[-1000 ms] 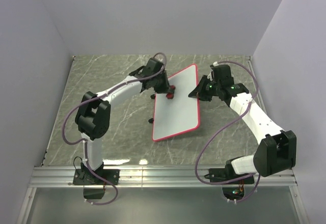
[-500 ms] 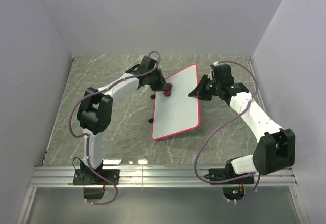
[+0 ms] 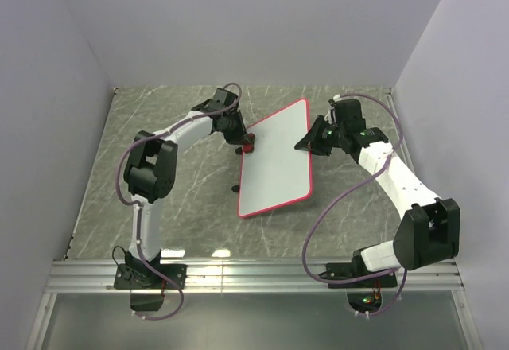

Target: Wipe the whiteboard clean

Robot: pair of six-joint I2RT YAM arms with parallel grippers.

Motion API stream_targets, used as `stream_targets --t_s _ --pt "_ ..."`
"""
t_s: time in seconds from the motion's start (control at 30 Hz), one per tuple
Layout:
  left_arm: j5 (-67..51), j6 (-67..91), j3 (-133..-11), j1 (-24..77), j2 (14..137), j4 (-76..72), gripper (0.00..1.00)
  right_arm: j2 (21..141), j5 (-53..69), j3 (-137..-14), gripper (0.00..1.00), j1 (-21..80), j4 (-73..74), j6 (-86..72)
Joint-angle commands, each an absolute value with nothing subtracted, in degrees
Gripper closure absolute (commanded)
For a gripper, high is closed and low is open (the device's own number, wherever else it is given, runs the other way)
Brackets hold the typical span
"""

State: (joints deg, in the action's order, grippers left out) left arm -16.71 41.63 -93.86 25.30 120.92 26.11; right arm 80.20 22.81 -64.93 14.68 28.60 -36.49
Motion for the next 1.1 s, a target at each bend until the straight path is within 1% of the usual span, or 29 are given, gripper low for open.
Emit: stream_targets --t_s 0.0,0.03,0.07,0.1,0.13,0.2,0.3,0.57,0.67,0.8,0.87,0.97,1.07 --pt "-21.3 40.3 -99.0 29.3 122.9 27.7 1.0 82.6 19.3 -64.8 1.0 15.4 32.2 -31.0" --pt "-22.0 40.0 -100.4 29.9 123.2 27.9 1.0 82.5 19.3 -64.4 1.0 15.4 32.1 -31.1" --pt "-25.2 39.4 -104.8 31.4 123.8 28.5 1.0 82.4 19.6 -63.8 1.0 15.4 31.7 -31.2" --pt "-25.2 39.2 -104.9 31.5 124.2 28.5 1.0 82.4 19.6 -63.8 1.0 15.4 31.7 -31.4" --pt "-25.8 39.1 -107.9 32.3 124.6 29.5 1.0 82.4 19.7 -63.6 1.0 15.5 31.4 -31.3" --pt "-27.0 39.2 -110.2 32.9 125.3 30.1 1.0 82.4 19.8 -63.3 1.0 15.4 31.4 -31.3" --pt "-27.3 39.7 -109.3 33.0 124.9 29.2 1.0 82.4 19.8 -63.2 1.0 15.5 31.2 -31.1" --pt "-23.4 39.8 -106.3 30.5 124.4 31.2 1.0 81.7 19.4 -63.5 1.0 15.0 31.9 -30.2" --pt "-20.8 38.9 -108.4 29.0 121.4 32.6 1.0 81.4 19.5 -63.3 1.0 14.6 31.9 -30.2" --pt "-15.4 36.8 -113.2 26.0 116.0 38.0 1.0 81.2 19.8 -63.5 1.0 14.3 31.9 -30.4" --pt "-11.7 36.5 -112.2 23.1 113.0 38.9 1.0 81.0 19.9 -63.5 1.0 14.4 31.8 -30.6" --pt "-5.9 35.2 -106.5 19.0 109.7 40.6 1.0 80.9 20.1 -63.5 1.0 14.4 31.6 -30.8" --pt "-0.4 33.3 -98.0 16.4 106.5 41.2 1.0 80.9 20.7 -63.4 1.0 14.3 31.2 -31.0"
